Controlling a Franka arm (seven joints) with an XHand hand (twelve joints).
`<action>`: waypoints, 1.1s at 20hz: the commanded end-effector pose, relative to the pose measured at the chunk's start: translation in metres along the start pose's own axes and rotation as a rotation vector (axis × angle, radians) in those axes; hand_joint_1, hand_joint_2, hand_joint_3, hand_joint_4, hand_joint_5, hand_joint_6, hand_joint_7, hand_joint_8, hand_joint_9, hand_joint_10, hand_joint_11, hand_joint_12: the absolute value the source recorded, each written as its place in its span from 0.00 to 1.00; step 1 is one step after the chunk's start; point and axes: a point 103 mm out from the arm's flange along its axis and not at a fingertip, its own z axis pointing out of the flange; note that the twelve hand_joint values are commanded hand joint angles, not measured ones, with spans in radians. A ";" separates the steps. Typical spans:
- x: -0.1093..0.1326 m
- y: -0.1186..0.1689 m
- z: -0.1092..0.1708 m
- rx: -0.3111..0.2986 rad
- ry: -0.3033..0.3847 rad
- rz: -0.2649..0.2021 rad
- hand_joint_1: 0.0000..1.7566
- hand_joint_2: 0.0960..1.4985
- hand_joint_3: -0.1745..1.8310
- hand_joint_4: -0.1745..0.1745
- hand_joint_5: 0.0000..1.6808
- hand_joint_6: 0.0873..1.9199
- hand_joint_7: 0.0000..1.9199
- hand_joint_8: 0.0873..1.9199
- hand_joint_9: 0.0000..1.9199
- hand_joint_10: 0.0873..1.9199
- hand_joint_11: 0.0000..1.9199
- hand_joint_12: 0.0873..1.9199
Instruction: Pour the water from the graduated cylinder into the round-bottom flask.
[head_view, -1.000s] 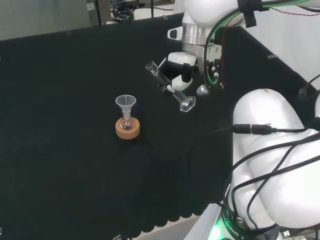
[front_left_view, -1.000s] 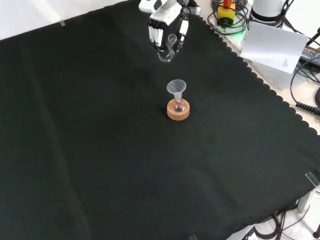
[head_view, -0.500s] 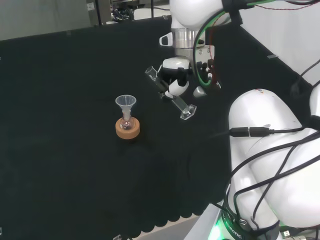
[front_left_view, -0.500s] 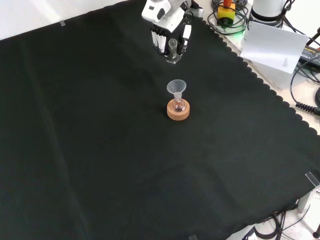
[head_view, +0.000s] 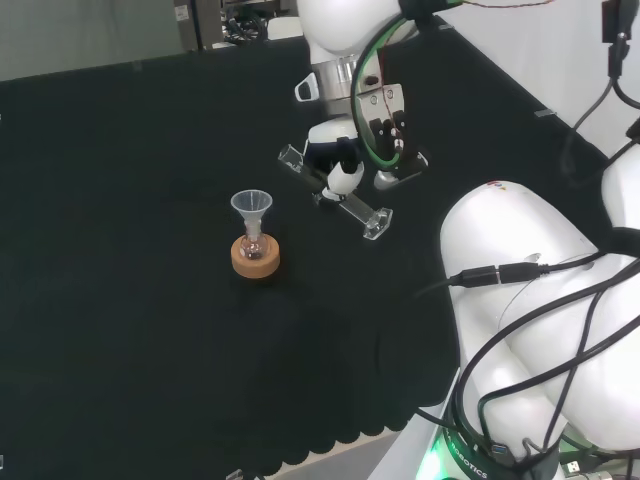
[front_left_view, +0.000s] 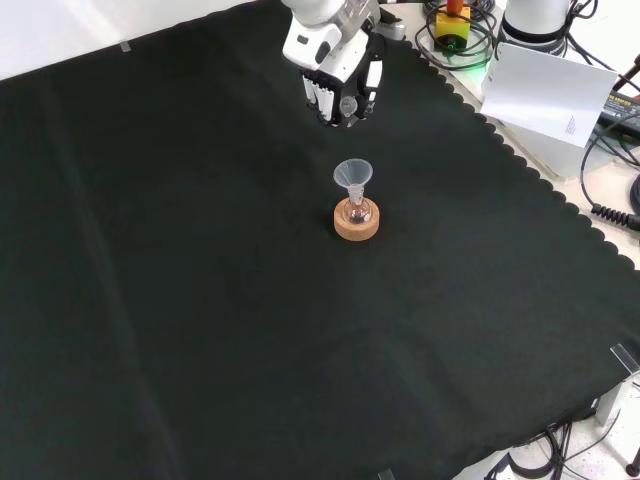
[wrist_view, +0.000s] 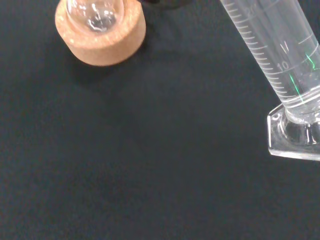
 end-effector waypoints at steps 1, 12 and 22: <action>-0.011 -0.001 -0.003 0.091 -0.078 0.046 0.71 0.73 0.09 0.00 0.56 0.52 0.51 0.51 0.73 0.00 0.58 0.46; -0.004 0.008 -0.007 0.184 -0.164 0.040 0.71 0.73 0.09 0.00 0.56 0.51 0.52 0.51 0.73 0.00 0.59 0.45; 0.007 0.019 -0.008 0.291 -0.227 0.037 0.72 0.72 0.09 0.00 0.58 0.49 0.53 0.49 0.74 0.00 0.59 0.44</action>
